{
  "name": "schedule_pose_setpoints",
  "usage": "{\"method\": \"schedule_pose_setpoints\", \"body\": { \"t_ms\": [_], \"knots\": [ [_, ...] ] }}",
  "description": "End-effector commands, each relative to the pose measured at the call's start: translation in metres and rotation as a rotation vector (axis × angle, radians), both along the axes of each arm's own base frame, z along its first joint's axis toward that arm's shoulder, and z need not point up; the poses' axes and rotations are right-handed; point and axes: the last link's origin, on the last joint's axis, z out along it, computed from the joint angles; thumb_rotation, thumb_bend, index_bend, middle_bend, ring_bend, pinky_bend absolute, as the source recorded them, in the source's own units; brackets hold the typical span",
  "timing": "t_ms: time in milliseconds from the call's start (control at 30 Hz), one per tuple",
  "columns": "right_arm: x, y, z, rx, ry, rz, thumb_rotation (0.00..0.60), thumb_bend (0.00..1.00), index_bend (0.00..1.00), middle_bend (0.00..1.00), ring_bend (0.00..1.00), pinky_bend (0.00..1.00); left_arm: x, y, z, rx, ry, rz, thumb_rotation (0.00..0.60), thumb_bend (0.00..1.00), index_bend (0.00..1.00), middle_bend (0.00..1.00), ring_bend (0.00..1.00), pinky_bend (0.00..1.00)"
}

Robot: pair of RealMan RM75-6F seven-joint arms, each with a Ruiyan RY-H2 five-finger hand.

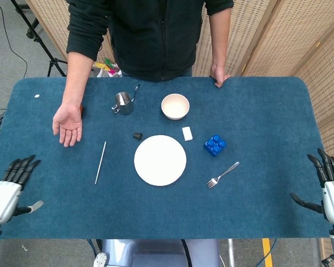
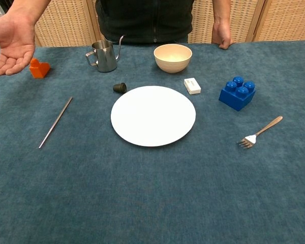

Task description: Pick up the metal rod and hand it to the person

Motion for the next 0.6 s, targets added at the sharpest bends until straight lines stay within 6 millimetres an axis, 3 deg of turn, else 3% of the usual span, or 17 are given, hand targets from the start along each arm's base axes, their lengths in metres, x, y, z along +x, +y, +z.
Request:
{"method": "schedule_pose_setpoints", "body": {
  "t_ms": [33,300,600],
  "knots": [
    [-0.001,-0.001,-0.001,-0.001,0.008,-0.006,0.6,0.0,0.09,0.0,0.0,0.0,0.01,0.029,-0.029,-0.14,0.185,-0.163,0.6,0.0,0.13,0.0,0.0,0.0],
    [-0.004,-0.005,-0.002,-0.013,0.028,-0.031,0.6,0.0,0.09,0.0,0.0,0.0,0.03,0.095,-0.074,-0.197,0.4,-0.315,0.6,0.11,0.24,0.0,0.0,0.0],
    [-0.01,-0.009,-0.002,-0.025,0.042,-0.061,0.6,0.0,0.09,0.0,0.0,0.0,0.032,0.136,-0.106,-0.191,0.595,-0.402,0.6,0.15,0.27,0.0,0.0,0.0]
  ]
}}
